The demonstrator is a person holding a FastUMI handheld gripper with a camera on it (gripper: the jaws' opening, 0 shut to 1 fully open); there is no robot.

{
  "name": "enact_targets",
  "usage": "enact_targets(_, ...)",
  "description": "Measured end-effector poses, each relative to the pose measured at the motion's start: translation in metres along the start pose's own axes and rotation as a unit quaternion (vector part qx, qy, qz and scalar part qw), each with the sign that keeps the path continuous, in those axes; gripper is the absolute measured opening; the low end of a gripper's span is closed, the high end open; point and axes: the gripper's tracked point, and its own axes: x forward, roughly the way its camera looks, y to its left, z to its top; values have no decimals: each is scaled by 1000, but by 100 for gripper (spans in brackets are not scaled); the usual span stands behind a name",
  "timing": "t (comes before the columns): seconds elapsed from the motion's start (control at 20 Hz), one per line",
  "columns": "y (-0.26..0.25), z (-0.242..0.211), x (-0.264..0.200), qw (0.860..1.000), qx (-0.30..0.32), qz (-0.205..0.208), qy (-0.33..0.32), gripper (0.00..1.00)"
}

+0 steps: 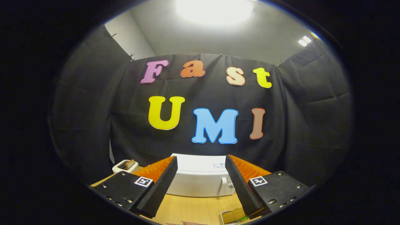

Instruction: Open the microwave, put the food inside, and close the microwave door.

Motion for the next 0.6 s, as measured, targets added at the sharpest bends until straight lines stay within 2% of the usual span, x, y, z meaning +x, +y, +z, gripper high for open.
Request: enact_targets(0.6,-30,-63,49,999,10,-24,43,97)
